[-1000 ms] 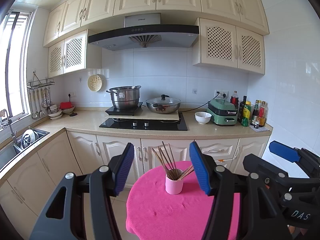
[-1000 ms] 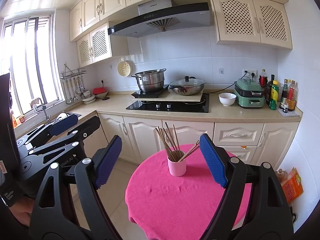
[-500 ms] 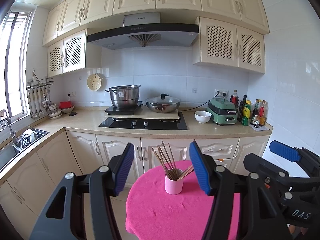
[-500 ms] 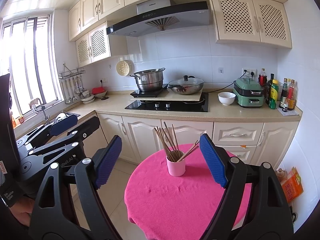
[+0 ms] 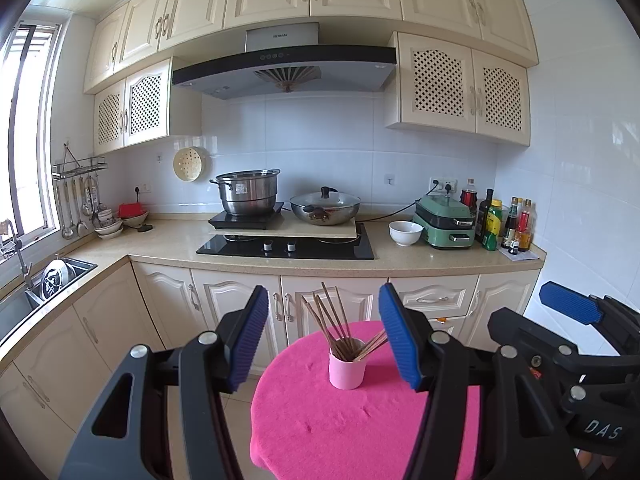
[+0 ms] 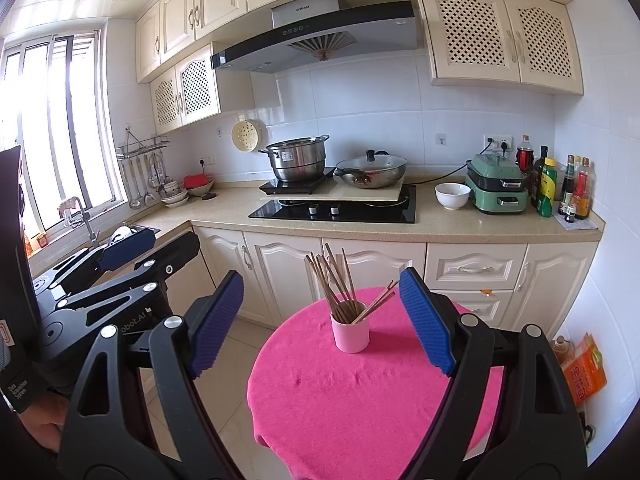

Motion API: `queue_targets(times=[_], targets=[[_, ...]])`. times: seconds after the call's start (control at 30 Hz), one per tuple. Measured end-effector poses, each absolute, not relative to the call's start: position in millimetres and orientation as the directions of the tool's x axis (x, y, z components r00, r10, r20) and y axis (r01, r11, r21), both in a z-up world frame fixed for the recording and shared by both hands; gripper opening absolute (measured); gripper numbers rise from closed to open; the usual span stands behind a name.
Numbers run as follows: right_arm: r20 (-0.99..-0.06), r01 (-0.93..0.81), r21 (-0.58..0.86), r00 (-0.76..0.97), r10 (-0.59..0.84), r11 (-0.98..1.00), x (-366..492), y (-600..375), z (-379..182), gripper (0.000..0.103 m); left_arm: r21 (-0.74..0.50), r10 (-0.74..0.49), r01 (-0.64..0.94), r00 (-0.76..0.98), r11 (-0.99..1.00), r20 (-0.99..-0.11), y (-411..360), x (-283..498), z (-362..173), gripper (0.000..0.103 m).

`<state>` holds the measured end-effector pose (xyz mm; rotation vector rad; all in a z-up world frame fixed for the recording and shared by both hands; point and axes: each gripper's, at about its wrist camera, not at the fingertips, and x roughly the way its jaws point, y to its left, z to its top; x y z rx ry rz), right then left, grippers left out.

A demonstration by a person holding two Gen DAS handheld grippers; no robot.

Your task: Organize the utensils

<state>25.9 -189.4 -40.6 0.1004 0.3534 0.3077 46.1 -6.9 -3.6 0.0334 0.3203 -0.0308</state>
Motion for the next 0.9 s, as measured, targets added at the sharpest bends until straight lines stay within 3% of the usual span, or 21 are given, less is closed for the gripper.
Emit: queue_targets(times=[0.9], targets=[[-0.333, -0.281, 0.159, 0.887, 0.319, 0.947, 33.5, -200.8, -40.2, 0.081, 0.034, -0.027, 0.04, 0.945, 0.999, -0.326, -18.7, 55.8, -6.9, 0.057]])
